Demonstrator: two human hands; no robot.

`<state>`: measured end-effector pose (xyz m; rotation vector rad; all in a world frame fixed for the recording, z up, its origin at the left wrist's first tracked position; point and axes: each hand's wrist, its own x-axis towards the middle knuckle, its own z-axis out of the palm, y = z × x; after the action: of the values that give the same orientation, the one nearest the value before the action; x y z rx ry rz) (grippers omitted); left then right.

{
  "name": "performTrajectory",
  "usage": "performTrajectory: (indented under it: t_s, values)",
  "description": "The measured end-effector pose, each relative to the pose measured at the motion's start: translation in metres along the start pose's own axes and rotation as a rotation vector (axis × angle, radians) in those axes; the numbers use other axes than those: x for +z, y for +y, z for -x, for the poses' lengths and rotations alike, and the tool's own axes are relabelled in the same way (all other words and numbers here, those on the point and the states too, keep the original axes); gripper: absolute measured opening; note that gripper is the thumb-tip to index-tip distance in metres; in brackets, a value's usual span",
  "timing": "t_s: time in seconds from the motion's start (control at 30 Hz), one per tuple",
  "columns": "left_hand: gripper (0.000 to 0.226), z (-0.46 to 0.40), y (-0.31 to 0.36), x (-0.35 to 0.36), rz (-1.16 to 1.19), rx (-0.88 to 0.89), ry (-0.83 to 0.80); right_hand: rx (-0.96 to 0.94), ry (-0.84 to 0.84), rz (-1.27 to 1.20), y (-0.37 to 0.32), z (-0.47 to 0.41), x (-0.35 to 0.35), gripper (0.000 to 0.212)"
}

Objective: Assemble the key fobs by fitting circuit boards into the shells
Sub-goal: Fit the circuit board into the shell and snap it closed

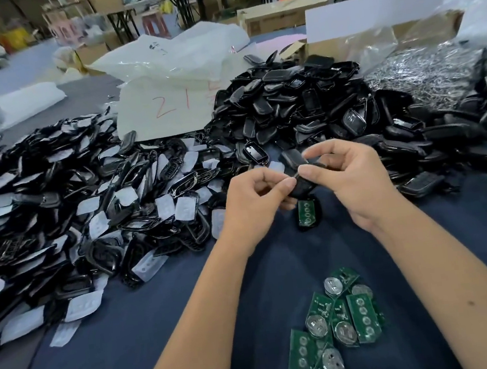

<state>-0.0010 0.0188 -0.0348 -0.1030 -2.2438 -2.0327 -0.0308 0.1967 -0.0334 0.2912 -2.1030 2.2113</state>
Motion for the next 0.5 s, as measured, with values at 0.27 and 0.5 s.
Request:
performTrajectory:
  t_s: [0.27, 0.5]
  values:
    - [0.016, -0.002, 0.001, -0.007, -0.024, 0.013, -0.057, 0.233, -0.003, -0.278, -0.002, 0.002, 0.008, 0.01]
    - [0.015, -0.001, -0.005, 0.001, 0.135, -0.085, 0.036, 0.277, 0.012, -0.441, -0.003, 0.003, 0.013, 0.019]
